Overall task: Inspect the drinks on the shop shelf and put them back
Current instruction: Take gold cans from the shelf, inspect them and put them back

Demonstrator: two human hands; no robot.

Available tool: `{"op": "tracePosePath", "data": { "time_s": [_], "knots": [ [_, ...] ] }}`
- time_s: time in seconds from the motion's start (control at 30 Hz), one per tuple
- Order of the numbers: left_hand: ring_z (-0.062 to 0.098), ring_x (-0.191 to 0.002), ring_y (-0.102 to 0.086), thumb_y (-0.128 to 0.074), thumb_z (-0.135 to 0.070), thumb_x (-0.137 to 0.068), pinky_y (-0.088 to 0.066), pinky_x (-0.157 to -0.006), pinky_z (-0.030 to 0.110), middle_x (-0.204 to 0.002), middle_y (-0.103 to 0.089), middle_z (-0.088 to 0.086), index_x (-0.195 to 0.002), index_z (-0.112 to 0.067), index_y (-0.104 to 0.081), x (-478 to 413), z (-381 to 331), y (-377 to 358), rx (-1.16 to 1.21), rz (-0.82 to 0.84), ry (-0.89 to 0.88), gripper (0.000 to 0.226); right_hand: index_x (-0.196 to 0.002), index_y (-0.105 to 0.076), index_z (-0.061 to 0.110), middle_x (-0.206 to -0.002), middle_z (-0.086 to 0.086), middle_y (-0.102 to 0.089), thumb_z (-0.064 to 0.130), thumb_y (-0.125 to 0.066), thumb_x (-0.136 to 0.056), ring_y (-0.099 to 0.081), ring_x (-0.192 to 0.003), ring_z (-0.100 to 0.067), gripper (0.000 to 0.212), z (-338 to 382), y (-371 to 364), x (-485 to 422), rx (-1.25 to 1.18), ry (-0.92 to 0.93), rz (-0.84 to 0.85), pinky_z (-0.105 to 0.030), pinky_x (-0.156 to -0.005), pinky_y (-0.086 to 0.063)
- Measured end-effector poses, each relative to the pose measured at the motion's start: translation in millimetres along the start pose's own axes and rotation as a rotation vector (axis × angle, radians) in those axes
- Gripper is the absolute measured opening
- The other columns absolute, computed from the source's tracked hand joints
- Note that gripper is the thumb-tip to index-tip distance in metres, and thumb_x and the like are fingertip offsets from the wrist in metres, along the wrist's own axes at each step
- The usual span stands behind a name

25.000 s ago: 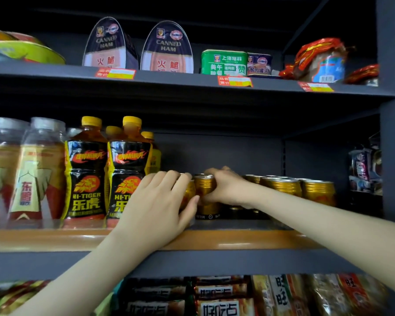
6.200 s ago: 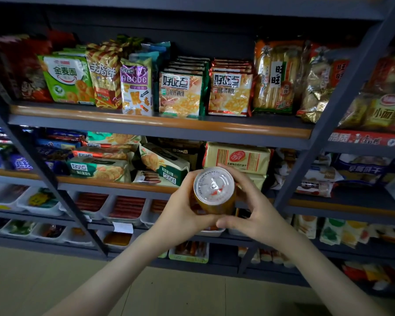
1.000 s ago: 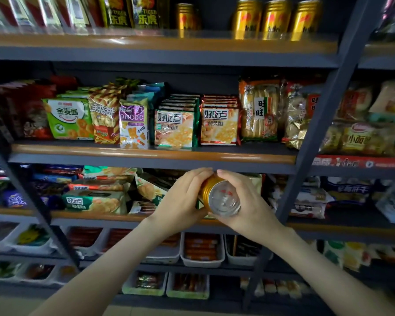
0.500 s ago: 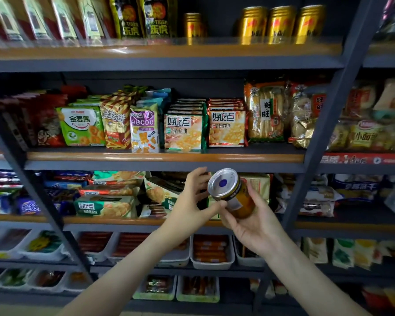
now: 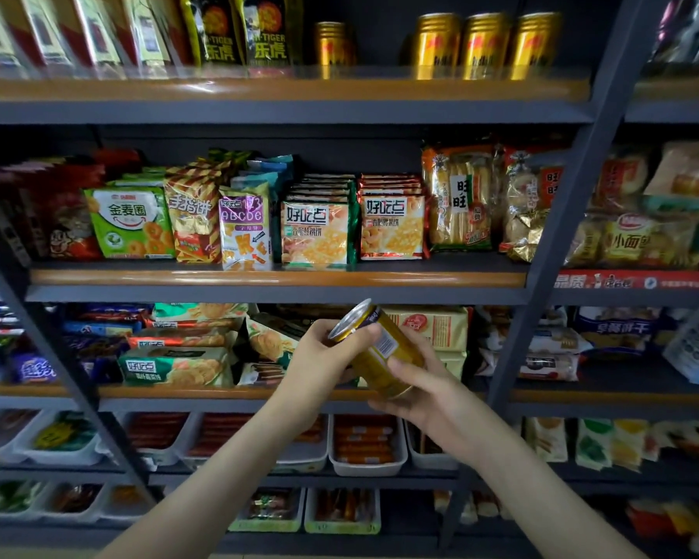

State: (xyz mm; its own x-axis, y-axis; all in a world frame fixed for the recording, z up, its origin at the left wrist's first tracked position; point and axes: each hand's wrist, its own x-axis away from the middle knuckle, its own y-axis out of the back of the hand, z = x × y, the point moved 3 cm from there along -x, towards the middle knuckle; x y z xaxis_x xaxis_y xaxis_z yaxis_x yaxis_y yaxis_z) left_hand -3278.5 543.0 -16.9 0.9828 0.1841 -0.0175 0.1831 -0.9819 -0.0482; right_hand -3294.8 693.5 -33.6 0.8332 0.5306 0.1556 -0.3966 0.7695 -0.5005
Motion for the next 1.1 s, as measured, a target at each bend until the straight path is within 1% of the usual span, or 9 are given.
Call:
{"op": "tracePosePath", "data": {
  "time_s": [0.17, 0.33, 0.43, 0.57, 0.7, 0.8, 0.93, 1.0, 1.1],
  "knots": [
    [0.016, -0.084, -0.07, -0.072, -0.046, -0.074, -0.058, -0.065, 0.026, -0.106, -0.064, 0.009, -0.115, -0.011, -0.053, 3, -13, 11, -0.098, 0.058, 0.073, 0.057, -0.122, -0.061, 0.021, -0.109, -0.017, -0.067, 0.039, -0.079, -0.07, -0.065, -0.077, -0.028, 0.058, -5, -11, -4, 0.126, 0.016, -0.017, -0.031, -0.057, -0.053],
    [0.013, -0.104, -0.065, -0.074, -0.058, -0.074, -0.054, -0.084, 0.026, -0.115, -0.065, 0.001, -0.115, -0.026, -0.058, 1, -23, 39, -0.328, 0.163, -0.054, 0.054, -0.122, -0.06, 0.017, -0.08, -0.019, -0.065, 0.054, -0.063, -0.07, -0.052, -0.047, -0.022, 0.063, 1, -21, -11, 0.13, -0.113, -0.044, -0.023, -0.037, -0.036],
    [-0.003, -0.122, -0.05, -0.074, -0.05, -0.079, -0.046, -0.099, 0.023, -0.133, -0.054, -0.012, -0.132, -0.038, -0.048, 2, -33, 50, -0.418, 0.204, -0.309, 0.06, -0.11, -0.064, 0.012, -0.072, -0.02, -0.062, 0.062, -0.057, -0.07, -0.046, -0.039, -0.02, 0.064, 6, -28, -15, 0.168, -0.176, -0.032, -0.02, -0.035, -0.029],
    [0.012, -0.146, -0.023, -0.06, -0.063, -0.082, -0.017, -0.12, 0.044, -0.155, -0.03, -0.008, -0.151, -0.028, -0.027, 6, -46, 55, -1.264, 0.166, -0.996, 0.084, -0.108, -0.063, 0.01, -0.068, -0.02, -0.06, 0.065, -0.055, -0.068, -0.044, -0.037, -0.019, 0.068, 13, -37, -18, 0.233, -0.184, 0.004, -0.018, -0.035, -0.029],
    [0.022, -0.119, -0.052, -0.073, -0.054, -0.075, -0.032, -0.108, 0.038, -0.127, -0.058, 0.005, -0.137, -0.016, -0.044, 7, -54, 50, -1.544, 0.052, -1.264, 0.078, -0.111, -0.059, 0.01, -0.068, -0.021, -0.059, 0.069, -0.055, -0.067, -0.046, -0.041, -0.023, 0.074, 20, -42, -17, 0.334, -0.167, 0.035, -0.021, -0.035, -0.034],
    [0.02, -0.092, -0.063, -0.071, -0.061, -0.069, -0.047, -0.083, 0.028, -0.105, -0.066, 0.002, -0.123, -0.012, -0.054, 6, -50, 52, -1.466, -0.019, -1.102, 0.075, -0.113, -0.056, 0.007, -0.068, -0.018, -0.058, 0.072, -0.042, -0.073, -0.053, -0.047, -0.026, 0.077, 30, -41, -17, 0.473, -0.132, 0.076, -0.025, -0.04, -0.04],
    [0.008, -0.077, -0.061, -0.064, -0.059, -0.08, -0.04, -0.062, 0.005, -0.087, -0.062, -0.015, -0.107, -0.023, -0.057, 15, -47, 42, -0.814, 0.023, -0.346, 0.045, -0.125, -0.055, 0.017, -0.1, -0.011, -0.066, 0.064, -0.048, -0.073, -0.066, -0.082, -0.021, 0.07, 44, -41, -18, 0.614, 0.055, 0.041, -0.035, -0.061, -0.054],
    [0.009, -0.077, -0.068, -0.062, -0.051, -0.085, -0.047, -0.062, 0.009, -0.085, -0.071, -0.007, -0.097, -0.019, -0.063, 18, -39, 29, -0.299, 0.129, -0.031, 0.034, -0.13, -0.049, 0.027, -0.118, 0.0, -0.063, 0.06, -0.053, -0.072, -0.064, -0.102, -0.015, 0.067, 45, -43, -16, 0.652, 0.126, 0.037, -0.028, -0.076, -0.052],
    [0.024, -0.095, -0.071, -0.067, -0.056, -0.079, -0.057, -0.08, 0.03, -0.102, -0.074, 0.012, -0.112, -0.009, -0.066, 17, -32, 18, 0.006, 0.195, 0.125, 0.058, -0.13, -0.046, 0.034, -0.122, 0.008, -0.062, 0.06, -0.062, -0.064, -0.061, -0.108, -0.01, 0.073, 42, -43, -13, 0.621, 0.189, 0.002, -0.027, -0.09, -0.047]
  ]
}}
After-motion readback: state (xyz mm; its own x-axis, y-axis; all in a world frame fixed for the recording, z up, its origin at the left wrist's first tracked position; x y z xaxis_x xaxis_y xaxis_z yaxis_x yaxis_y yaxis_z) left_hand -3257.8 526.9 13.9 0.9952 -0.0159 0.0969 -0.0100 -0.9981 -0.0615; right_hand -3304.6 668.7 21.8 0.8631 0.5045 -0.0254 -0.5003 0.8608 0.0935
